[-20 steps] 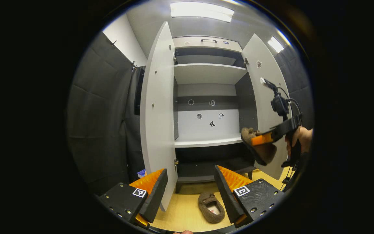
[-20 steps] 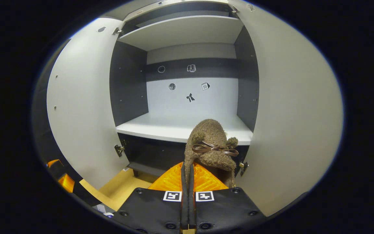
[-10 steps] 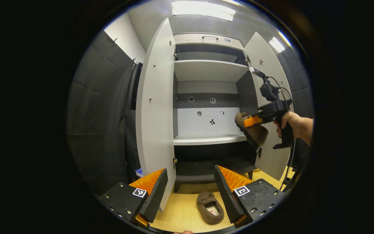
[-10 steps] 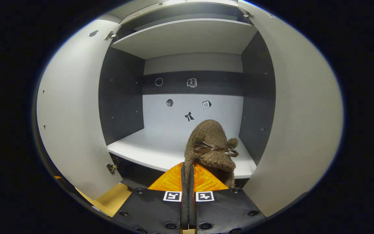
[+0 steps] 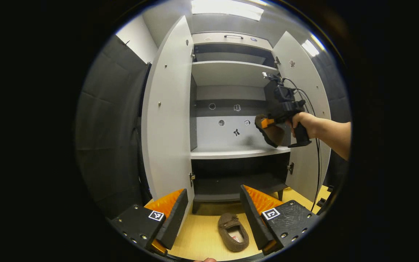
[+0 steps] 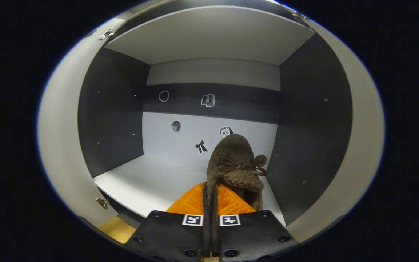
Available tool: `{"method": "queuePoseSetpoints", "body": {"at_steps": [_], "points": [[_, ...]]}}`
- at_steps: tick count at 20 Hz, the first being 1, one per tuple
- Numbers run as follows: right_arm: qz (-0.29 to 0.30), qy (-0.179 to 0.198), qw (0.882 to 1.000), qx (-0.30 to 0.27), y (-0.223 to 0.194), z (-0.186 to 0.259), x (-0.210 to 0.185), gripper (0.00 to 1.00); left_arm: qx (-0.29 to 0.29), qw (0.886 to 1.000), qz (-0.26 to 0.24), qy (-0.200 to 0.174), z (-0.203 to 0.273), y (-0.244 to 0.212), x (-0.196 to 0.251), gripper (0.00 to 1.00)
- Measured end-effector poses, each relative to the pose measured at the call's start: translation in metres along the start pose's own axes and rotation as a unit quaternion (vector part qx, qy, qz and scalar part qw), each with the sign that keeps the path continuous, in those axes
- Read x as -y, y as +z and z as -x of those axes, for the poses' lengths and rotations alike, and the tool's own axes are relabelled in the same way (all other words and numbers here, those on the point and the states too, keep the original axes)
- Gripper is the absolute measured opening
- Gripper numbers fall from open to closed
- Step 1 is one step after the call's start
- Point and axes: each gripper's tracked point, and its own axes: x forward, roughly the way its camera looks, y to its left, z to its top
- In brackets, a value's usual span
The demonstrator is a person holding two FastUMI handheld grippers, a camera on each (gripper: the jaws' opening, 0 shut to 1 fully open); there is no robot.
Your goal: Grab one shoe with the right hand and put it into the shoe cabinet, grab the other shoe with the left hand and put it into the shoe cabinet; then close the right door with the right hand and the left door with the left hand.
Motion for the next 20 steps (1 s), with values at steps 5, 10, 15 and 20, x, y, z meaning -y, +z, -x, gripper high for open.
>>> {"method": "queuePoseSetpoints", "body": {"at_steps": [5, 10, 15, 20], "points": [[0.022, -0.006, 0.999, -0.028, -0.011, -0.035, 0.0, 0.04, -0.012, 1.0, -0.003, 0.015, -0.005, -0.008, -0.005, 0.78], [0.049, -0.019, 0.999, -0.004, -0.002, -0.042, -0.001, 0.17, -0.022, 1.0, -0.004, 0.022, -0.008, -0.013, -0.005, 0.78], [0.034, -0.025, 0.998, 0.053, 0.015, -0.01, 0.0, 0.98, -0.033, 0.999, -0.005, 0.012, -0.015, -0.023, 0.0, 0.78], [0.016, -0.024, 0.994, 0.109, 0.025, 0.051, 0.005, 0.98, -0.048, 0.999, 0.001, -0.019, -0.024, -0.037, 0.014, 0.79]]}}
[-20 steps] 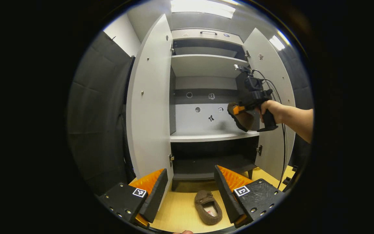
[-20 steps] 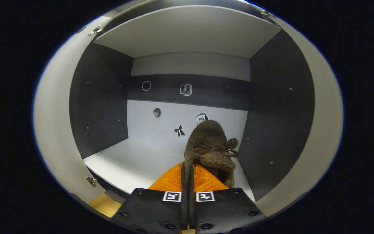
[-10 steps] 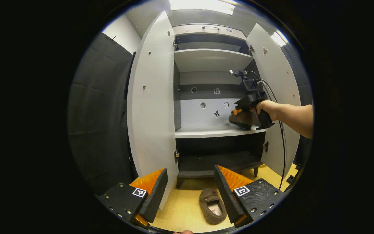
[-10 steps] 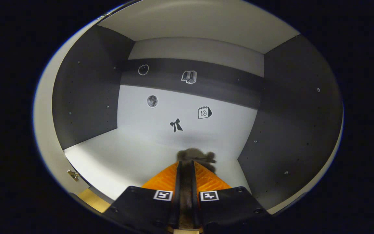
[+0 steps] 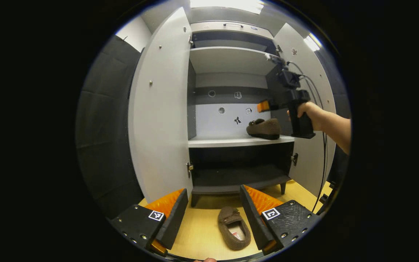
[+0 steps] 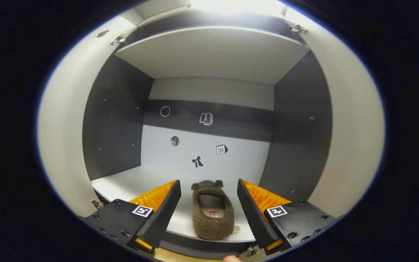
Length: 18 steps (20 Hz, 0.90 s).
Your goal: Grab one shoe with the right hand and put it into the shoe cabinet, grab the other shoe with the left hand and put it into the shoe cabinet; then close the right door with the right hand and the left door with the left hand.
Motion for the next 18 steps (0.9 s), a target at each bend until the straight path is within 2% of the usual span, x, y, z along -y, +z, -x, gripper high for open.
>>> {"method": "queuePoseSetpoints", "body": {"at_steps": [3, 7, 11, 18], "points": [[-0.005, -0.009, 1.0, 0.018, 0.003, 0.036, 0.008, 0.97, -0.015, 1.0, -0.002, -0.019, -0.007, -0.015, 0.009, 0.79], [-0.014, -0.002, 1.0, 0.013, -0.011, 0.081, 0.009, 0.97, -0.042, 0.998, -0.005, -0.044, -0.017, -0.042, 0.018, 0.79], [-0.019, -0.01, 1.0, 0.013, -0.027, 0.125, 0.012, 0.97, -0.074, 0.996, -0.016, -0.051, -0.031, -0.076, 0.015, 0.79], [-0.023, -0.022, 0.999, -0.005, -0.066, 0.193, 0.008, 0.98, -0.154, 0.987, 0.011, -0.053, -0.055, -0.145, 0.012, 0.79]]}}
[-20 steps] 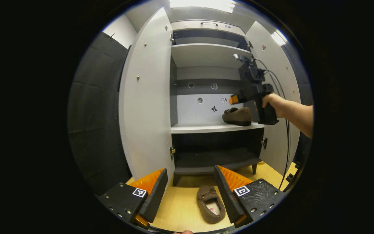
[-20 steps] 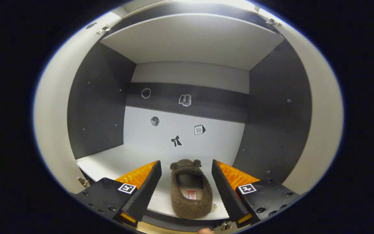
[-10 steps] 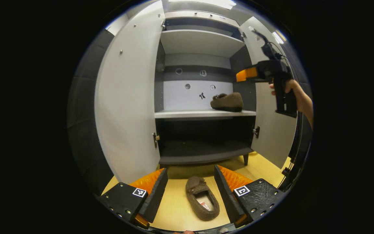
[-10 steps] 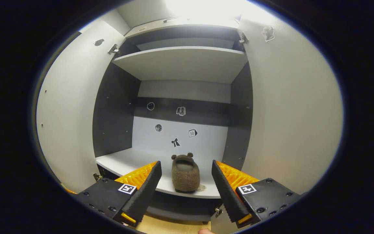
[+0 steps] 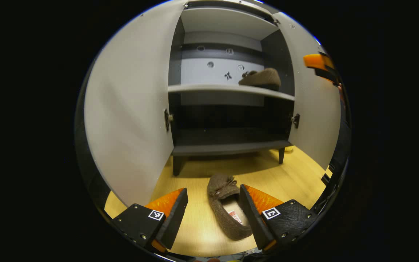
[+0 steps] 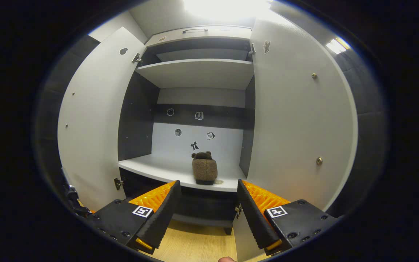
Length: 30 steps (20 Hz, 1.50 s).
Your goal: Grab one shoe with the right hand and put it into the shoe cabinet, grab the other shoe with the left hand and put it into the shoe cabinet; then close the right door with the right hand and the left door with the left hand.
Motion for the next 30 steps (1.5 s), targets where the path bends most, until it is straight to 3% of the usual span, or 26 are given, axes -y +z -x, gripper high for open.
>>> {"method": "queuePoseSetpoints", "body": {"at_steps": [7, 13, 15, 19, 21, 22, 24, 30], "points": [[0.004, -0.002, 1.0, -0.013, -0.012, 0.044, -0.006, 0.98, -0.067, 0.998, 0.005, -0.007, -0.034, -0.049, 0.003, 0.79], [-0.013, 0.006, 0.999, -0.051, -0.038, 0.068, -0.019, 0.97, -0.109, 0.994, -0.02, 0.015, -0.058, -0.074, -0.001, 0.79], [-0.008, 0.006, 0.998, -0.056, -0.04, 0.073, -0.021, 0.98, -0.122, 0.992, -0.008, 0.015, -0.064, -0.083, -0.003, 0.76], [0.002, 0.004, 0.998, -0.061, -0.04, 0.077, -0.022, 0.97, -0.148, 0.989, 0.013, -0.008, -0.067, -0.095, 0.017, 0.55], [0.001, 0.004, 0.998, -0.065, -0.043, 0.08, -0.024, 0.98, -0.151, 0.989, -0.003, 0.001, -0.068, -0.093, 0.015, 0.29], [0.002, 0.005, 0.998, -0.066, -0.044, 0.08, -0.025, 0.98, -0.15, 0.989, -0.006, 0.015, -0.069, -0.094, 0.009, 0.27], [0.006, 0.003, 0.997, -0.071, -0.045, 0.082, -0.025, 0.98, -0.142, 0.99, -0.001, 0.019, -0.072, -0.091, 0.009, 0.04], [0.008, 0.0, 0.997, -0.072, -0.043, 0.084, -0.026, 0.98, -0.098, 0.995, 0.013, 0.021, -0.066, -0.069, 0.008, 0.0]]}}
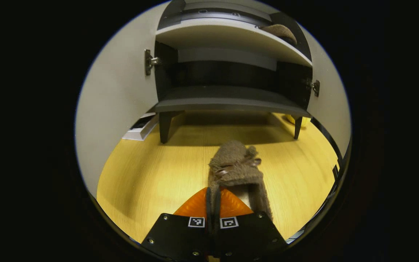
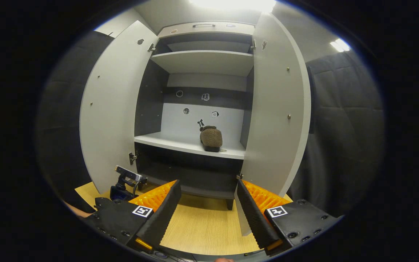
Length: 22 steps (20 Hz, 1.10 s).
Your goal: Grab one shoe with the right hand and put it into the shoe cabinet, grab the other shoe with the left hand and put it into the shoe cabinet; then close the right door with the right hand and the left door with the left hand.
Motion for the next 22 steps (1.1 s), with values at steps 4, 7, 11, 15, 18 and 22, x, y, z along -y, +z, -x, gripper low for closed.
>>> {"method": "queuePoseSetpoints", "body": {"at_steps": [4, 7, 11, 15, 18, 22], "points": [[0.002, 0.006, 1.0, -0.003, 0.0, -0.001, -0.006, 0.98, 0.023, 1.0, -0.012, 0.002, 0.019, 0.015, -0.002, 0.0], [0.006, 0.011, 1.0, 0.0, 0.002, -0.001, -0.011, 0.98, 0.055, 0.998, -0.018, -0.001, 0.037, 0.039, -0.001, 0.0], [0.004, 0.013, 1.0, 0.004, 0.006, -0.001, -0.013, 0.98, 0.107, 0.994, -0.014, -0.006, 0.063, 0.08, 0.003, 0.0], [0.002, 0.016, 1.0, 0.004, 0.006, 0.0, -0.014, 0.98, 0.155, 0.988, -0.005, -0.014, 0.092, 0.124, 0.006, 0.0], [0.003, 0.015, 1.0, 0.007, 0.008, 0.002, -0.014, 0.98, 0.191, 0.981, -0.003, -0.017, 0.115, 0.158, 0.01, 0.0], [-0.008, 0.013, 1.0, 0.008, 0.01, 0.002, -0.011, 0.98, 0.23, 0.973, 0.01, -0.024, 0.132, 0.196, 0.012, 0.0]]}}
